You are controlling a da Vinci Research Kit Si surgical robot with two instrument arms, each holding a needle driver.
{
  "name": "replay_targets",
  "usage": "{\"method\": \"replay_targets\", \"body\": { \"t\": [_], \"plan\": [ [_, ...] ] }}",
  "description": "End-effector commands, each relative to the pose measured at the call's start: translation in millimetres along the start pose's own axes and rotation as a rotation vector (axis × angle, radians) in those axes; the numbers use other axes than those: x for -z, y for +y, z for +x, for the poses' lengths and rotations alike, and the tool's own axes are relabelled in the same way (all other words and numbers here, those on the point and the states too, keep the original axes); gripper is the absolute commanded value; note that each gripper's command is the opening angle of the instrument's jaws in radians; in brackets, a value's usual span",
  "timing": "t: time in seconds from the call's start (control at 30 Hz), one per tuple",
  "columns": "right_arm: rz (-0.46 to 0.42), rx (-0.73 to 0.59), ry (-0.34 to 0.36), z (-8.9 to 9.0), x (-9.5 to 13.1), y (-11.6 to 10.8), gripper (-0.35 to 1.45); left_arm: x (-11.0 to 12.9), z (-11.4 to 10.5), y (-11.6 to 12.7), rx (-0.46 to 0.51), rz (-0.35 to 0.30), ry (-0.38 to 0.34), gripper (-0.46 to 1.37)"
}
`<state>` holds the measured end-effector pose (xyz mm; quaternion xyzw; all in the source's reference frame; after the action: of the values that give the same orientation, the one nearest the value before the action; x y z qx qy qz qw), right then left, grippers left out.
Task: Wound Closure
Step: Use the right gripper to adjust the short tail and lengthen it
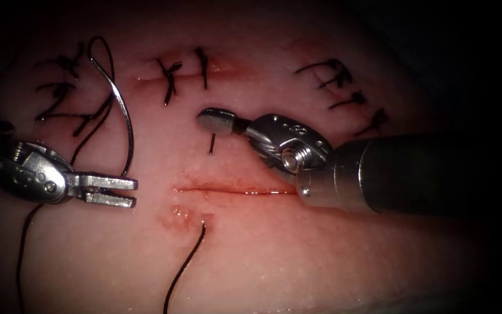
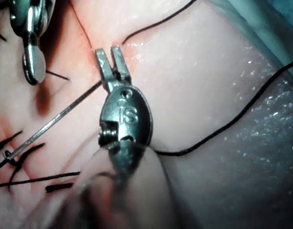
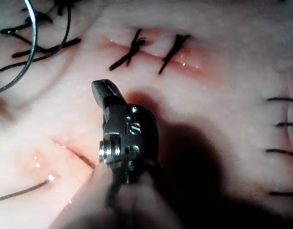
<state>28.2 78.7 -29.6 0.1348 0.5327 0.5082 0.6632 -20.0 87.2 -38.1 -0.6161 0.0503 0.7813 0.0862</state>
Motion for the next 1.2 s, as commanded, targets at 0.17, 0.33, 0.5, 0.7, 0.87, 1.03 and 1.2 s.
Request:
{"method": "replay_targets", "body": {
  "t": [0.17,0.33,0.5,0.7,0.87,1.03,1.2],
  "plan": [
    [-0.001,0.003,0.039,0.7,0.3,0.0,-0.35,0.0,0.0,0.0,0.000,-0.003,-0.001,-0.35],
    [0.001,-0.007,0.055,1.3,0.5,-0.2,-0.35,0.0,0.0,0.0,-0.001,-0.003,-0.001,-0.35],
    [0.002,-0.009,0.063,1.7,0.5,-0.4,-0.35,-0.1,0.0,0.1,-0.001,-0.003,-0.001,-0.35],
    [0.002,-0.007,0.067,2.2,0.6,-0.6,-0.35,0.0,0.0,0.1,-0.001,-0.003,-0.001,-0.35],
    [0.003,-0.010,0.075,2.7,0.7,-0.7,-0.35,0.0,0.0,0.1,-0.001,-0.003,-0.001,-0.35],
    [0.002,-0.007,0.079,3.3,0.8,-0.8,-0.35,0.0,-0.1,0.1,-0.001,-0.003,-0.001,-0.35],
    [0.003,-0.003,0.087,3.7,0.9,-0.9,-0.35,0.0,-0.1,0.1,-0.001,-0.003,-0.001,-0.35]
  ]
}}
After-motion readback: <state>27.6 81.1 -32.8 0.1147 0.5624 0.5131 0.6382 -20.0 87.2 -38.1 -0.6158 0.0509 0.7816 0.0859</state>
